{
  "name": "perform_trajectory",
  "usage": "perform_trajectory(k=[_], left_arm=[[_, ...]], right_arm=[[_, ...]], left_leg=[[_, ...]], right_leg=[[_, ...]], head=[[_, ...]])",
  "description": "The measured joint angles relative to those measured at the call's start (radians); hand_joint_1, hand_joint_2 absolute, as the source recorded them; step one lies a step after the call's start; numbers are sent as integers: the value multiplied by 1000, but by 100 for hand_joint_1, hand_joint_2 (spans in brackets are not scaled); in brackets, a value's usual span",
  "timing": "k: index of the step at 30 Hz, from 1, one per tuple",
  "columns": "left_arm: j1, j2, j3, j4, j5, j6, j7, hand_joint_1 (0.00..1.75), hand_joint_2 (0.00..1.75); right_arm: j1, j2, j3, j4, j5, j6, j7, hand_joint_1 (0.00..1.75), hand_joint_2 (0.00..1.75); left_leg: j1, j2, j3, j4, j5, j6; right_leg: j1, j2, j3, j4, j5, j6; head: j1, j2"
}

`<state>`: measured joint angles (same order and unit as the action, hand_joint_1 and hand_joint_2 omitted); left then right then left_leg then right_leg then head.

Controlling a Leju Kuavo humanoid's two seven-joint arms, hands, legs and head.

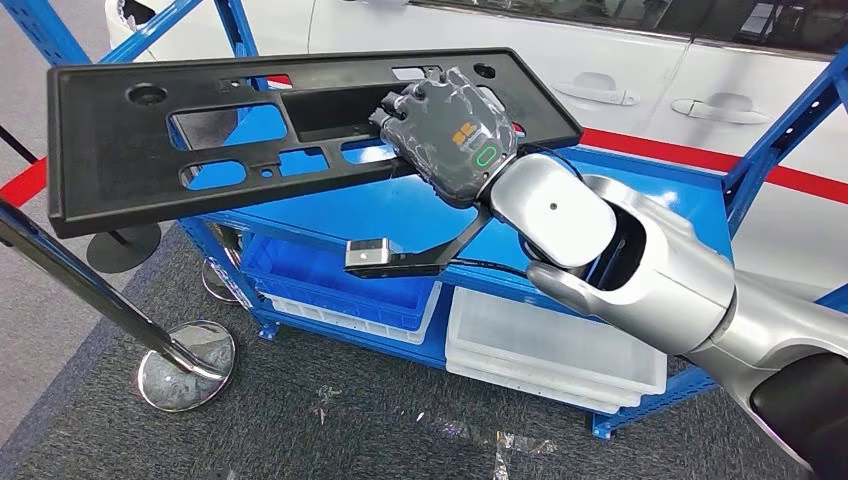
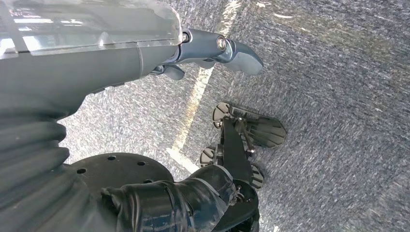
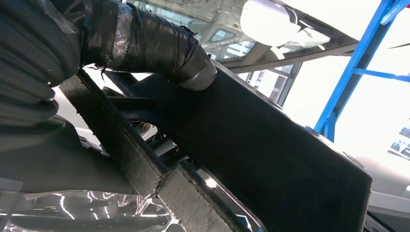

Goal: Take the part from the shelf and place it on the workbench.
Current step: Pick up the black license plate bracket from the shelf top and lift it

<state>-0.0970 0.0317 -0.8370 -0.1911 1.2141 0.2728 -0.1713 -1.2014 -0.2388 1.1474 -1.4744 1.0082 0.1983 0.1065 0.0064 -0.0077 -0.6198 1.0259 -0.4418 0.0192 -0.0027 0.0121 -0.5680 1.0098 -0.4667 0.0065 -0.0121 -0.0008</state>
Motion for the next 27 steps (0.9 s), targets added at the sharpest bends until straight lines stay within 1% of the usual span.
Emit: perform_trajectory(k=[13,19,21,23,24,25,26,27], left_arm=[[0,0,0,0,-2,3,0,0,175],[0,1,0,0,-3,3,-1,0,175],[0,2,0,0,-3,2,-2,0,175],[-1,3,0,0,-5,2,-3,0,175],[-1,3,0,0,-5,2,-5,0,175],[-1,3,0,0,-6,2,-6,0,175],[-1,3,0,0,-6,2,-8,0,175],[-2,3,0,0,-6,2,-10,0,175]], right_arm=[[15,-1,-16,0,1,1,12,175,175],[16,-1,-21,0,15,2,11,175,175],[16,-1,-21,0,15,3,6,175,175],[15,-1,-21,0,15,5,4,175,175],[15,-1,-21,0,15,6,2,175,175],[13,-1,-22,0,15,7,1,175,175],[11,-1,-23,0,15,8,0,175,175],[10,-2,-23,0,15,9,-1,175,175]], left_leg=[[0,0,0,0,0,0],[-6,0,-1,3,-1,2],[-8,0,-1,3,-2,4],[-8,0,1,-1,-1,8],[-4,1,5,-8,2,12],[-1,1,11,-16,5,16],[3,3,16,-24,7,20],[4,4,19,-28,8,23]], right_leg=[[0,0,0,0,0,0],[-7,0,1,-3,1,2],[-9,0,1,-4,1,4],[-9,0,3,-8,2,9],[-8,-1,3,-6,0,11],[-7,-2,-4,8,-10,14],[-7,-3,-20,41,-29,16],[-8,-4,-49,97,-55,17]], head=[[0,0],[0,0],[0,0],[0,0],[0,0],[1,0],[4,0],[5,0]])
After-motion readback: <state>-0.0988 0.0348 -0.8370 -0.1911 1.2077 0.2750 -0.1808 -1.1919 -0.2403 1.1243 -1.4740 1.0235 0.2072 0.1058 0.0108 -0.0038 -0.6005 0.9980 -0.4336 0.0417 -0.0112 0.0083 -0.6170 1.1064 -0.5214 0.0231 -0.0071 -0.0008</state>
